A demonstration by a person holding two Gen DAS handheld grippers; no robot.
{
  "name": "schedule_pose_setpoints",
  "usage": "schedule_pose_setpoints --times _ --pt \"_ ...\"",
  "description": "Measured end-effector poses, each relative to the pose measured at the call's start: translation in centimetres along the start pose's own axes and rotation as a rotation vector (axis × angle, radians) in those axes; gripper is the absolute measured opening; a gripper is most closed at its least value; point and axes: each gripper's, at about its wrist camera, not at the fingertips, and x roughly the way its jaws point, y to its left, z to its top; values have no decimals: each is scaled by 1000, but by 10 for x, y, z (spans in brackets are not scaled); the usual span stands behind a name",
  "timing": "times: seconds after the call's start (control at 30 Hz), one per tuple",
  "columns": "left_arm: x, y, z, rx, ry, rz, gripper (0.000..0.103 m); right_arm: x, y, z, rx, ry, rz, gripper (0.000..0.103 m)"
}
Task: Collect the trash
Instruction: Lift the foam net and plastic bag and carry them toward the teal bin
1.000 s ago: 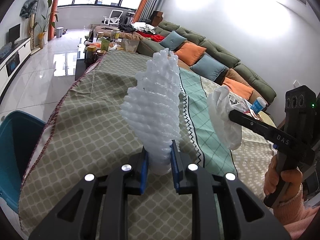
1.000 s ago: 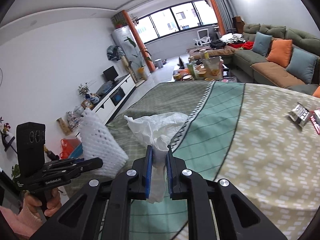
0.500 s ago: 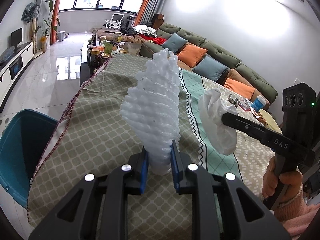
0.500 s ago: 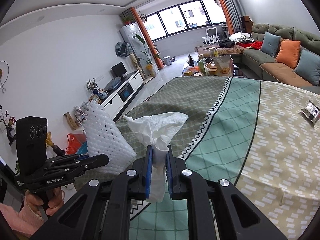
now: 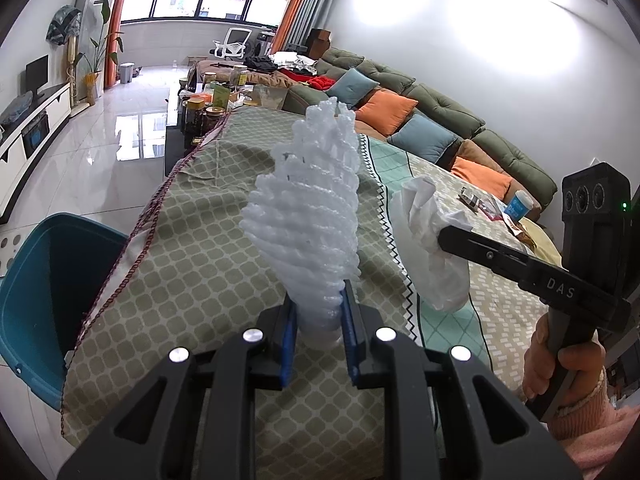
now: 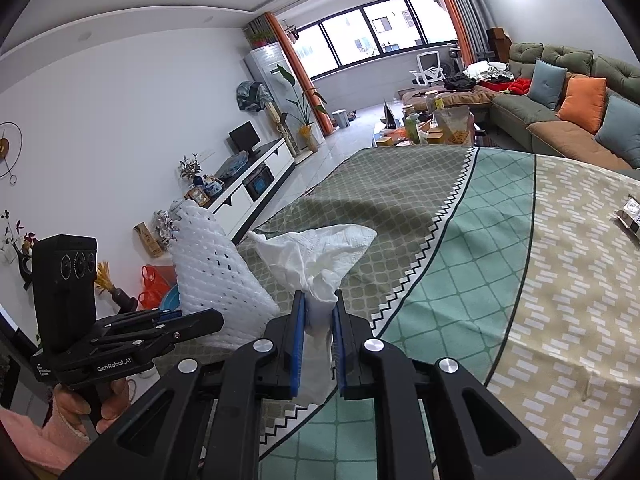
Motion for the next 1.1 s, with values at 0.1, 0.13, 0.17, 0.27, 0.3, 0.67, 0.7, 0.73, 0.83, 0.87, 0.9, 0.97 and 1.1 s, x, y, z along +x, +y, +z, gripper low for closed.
schedule_pose_setpoints --times 0.1,0.13,0.17,0.27,0.3,0.67,0.7,0.73,0.83,0.87,0.9,0.97,1.1 --pt "-1 1 0 -2 -2 4 21 1 2 -2 1 2 5 13" --pt "-1 1 0 -3 -3 6 21 2 2 -2 -1 4 7 13" --pt "-1 2 0 -3 -2 6 21 3 3 -3 -1 4 7 13" --pt "-3 4 -1 -2 -4 10 21 5 5 -3 -2 6 10 13" --pt "-3 4 -1 -2 -5 12 21 6 5 -3 -1 7 12 13" --pt "-8 9 -5 -7 -12 23 21 10 12 -3 -8 14 29 13" --pt "-9 9 -5 -7 -13 25 21 11 12 -3 -9 15 30 13" --pt "-9 10 -5 -7 -14 26 21 11 13 -3 -10 15 30 13" --pt "-10 12 -5 -9 -17 29 21 11 13 -4 -10 16 35 13" --pt "-10 11 -6 -10 -17 31 21 11 13 -3 -9 17 36 13" --pt "-11 11 -6 -11 -18 32 21 12 13 -3 -9 19 38 13" --pt "-11 11 -6 -11 -20 35 21 12 15 -5 -11 18 37 13" --pt "-12 11 -6 -15 -23 38 21 12 16 -5 -9 20 40 13"
